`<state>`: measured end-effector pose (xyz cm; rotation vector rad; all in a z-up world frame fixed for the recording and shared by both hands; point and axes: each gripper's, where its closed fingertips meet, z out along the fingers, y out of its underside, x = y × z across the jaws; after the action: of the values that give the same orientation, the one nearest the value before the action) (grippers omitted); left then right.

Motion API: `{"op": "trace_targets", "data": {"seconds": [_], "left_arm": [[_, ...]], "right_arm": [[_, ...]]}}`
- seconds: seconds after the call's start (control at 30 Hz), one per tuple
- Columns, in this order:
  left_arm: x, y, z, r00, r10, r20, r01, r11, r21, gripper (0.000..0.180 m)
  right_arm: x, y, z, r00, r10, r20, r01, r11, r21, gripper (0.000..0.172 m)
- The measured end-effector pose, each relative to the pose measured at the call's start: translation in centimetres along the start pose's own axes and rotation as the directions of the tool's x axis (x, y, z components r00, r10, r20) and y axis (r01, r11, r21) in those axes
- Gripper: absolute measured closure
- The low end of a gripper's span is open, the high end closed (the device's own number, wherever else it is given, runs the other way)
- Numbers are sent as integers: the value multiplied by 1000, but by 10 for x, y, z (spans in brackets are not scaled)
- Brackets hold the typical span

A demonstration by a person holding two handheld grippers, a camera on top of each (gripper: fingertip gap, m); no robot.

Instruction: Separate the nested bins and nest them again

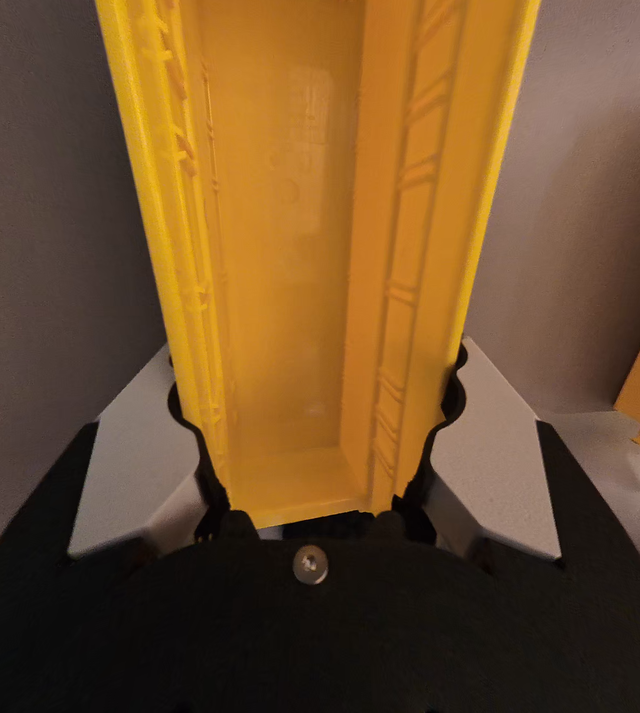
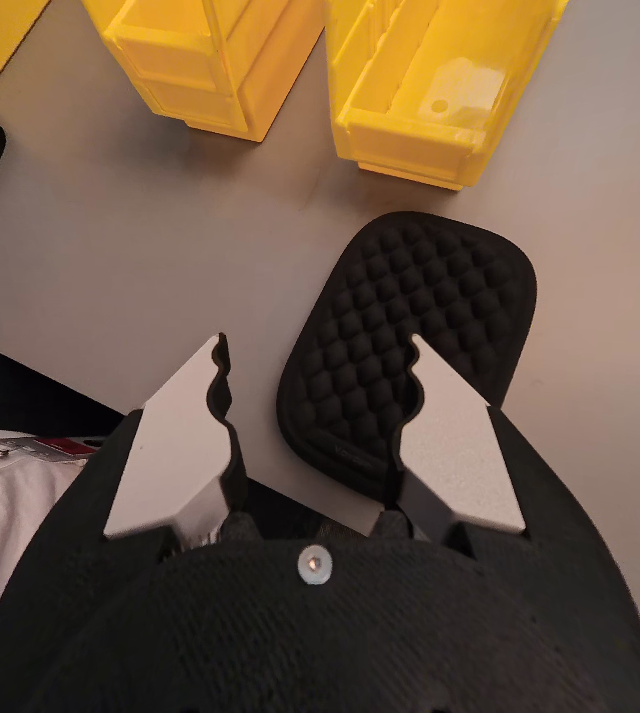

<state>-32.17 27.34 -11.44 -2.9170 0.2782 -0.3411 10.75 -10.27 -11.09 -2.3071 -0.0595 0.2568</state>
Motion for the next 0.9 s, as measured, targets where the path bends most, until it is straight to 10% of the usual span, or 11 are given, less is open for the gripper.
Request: {"op": "trace_targets", "data": {"seconds": [0.23,0.9], "left_arm": [[7,6,-4,1000,-10,-18,10,1000,-16,59],[-1,10,3,989,0,145,15,994,-104,22]], "right_arm": [[0,5,-1,1000,-5,-3,5,1000,-19,80],[-2,19,4,1000,-17,7,17,997,-70,80]]}}
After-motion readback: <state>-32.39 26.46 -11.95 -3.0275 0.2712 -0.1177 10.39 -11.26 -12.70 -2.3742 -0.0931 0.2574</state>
